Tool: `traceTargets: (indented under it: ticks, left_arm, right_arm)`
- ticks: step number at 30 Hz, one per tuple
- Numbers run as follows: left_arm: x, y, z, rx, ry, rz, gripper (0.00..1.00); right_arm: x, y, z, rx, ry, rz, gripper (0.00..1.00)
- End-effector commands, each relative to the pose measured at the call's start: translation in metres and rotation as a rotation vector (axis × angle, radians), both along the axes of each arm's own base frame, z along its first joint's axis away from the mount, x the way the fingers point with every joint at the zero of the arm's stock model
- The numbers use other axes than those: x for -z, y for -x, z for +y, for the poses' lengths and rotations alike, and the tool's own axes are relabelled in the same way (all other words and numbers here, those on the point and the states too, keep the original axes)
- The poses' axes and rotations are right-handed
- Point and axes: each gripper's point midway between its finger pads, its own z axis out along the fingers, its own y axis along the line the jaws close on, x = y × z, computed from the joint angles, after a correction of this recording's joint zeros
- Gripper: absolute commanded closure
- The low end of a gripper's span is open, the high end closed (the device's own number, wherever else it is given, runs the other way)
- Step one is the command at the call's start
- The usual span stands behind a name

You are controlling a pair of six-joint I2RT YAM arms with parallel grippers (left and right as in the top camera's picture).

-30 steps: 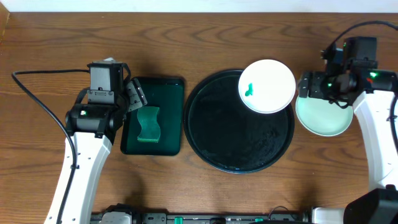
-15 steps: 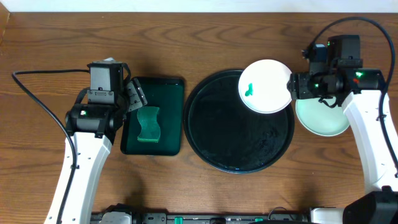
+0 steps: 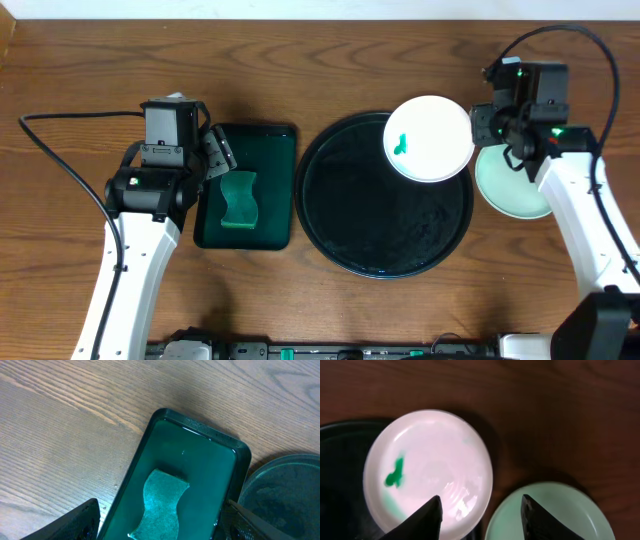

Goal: Clean dirty plates on tray and stack at the side
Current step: 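Grip the pink-white plate rim with the right gripper and slide it onto tray center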

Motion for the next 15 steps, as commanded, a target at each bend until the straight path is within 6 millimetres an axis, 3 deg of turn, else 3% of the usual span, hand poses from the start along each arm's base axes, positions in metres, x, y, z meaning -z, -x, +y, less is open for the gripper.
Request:
traceTargets:
  ticks: [1, 15]
  left_arm:
    - [-0.004, -0.002, 0.000, -0.003, -0.008, -0.009, 0.22]
    - [-0.004, -0.002, 0.000, -0.003, -0.008, -0.009, 0.22]
  right_arm:
    - [0.027, -0.001, 0.001, -0.035, 0.050, 0.002, 0.50]
    - [0.106, -0.016, -0.018, 0.017, 0.091, 0.031, 0.51]
